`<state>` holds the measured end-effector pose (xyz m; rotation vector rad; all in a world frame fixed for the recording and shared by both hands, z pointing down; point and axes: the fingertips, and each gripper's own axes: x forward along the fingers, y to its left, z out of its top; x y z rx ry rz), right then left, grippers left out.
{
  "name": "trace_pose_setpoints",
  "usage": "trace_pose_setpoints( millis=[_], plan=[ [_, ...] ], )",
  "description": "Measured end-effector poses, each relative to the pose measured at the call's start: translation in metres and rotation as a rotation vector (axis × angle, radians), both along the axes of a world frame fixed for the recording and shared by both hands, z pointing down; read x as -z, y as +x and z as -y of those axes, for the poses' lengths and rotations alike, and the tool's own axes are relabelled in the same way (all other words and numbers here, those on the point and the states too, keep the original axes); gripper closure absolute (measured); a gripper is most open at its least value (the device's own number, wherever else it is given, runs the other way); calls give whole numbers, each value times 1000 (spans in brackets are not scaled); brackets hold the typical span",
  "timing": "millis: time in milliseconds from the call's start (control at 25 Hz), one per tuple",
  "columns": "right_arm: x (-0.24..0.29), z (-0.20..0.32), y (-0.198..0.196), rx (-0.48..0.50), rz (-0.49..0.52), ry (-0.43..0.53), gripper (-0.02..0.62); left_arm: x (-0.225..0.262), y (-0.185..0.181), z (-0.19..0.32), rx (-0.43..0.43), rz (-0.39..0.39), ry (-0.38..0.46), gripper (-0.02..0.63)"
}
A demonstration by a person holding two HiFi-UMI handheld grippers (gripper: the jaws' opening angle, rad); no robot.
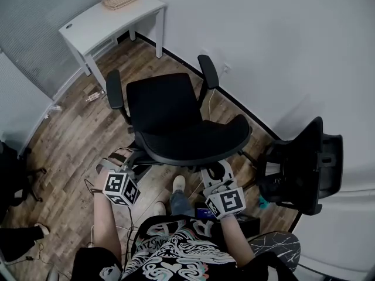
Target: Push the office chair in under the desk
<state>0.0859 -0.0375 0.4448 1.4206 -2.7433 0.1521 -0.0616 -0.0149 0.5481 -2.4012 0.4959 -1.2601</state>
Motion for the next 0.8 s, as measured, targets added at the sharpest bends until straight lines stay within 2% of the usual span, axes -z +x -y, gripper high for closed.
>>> trace_pose_setpoints(
  millis=[520,800],
  plan=[
    [-3,17,2,-19,10,2,545,-2,1,14,15,2,-4,460],
    [-1,27,-1,4,18,16,543,-1,-1,21,10,-2,0,462]
  ],
)
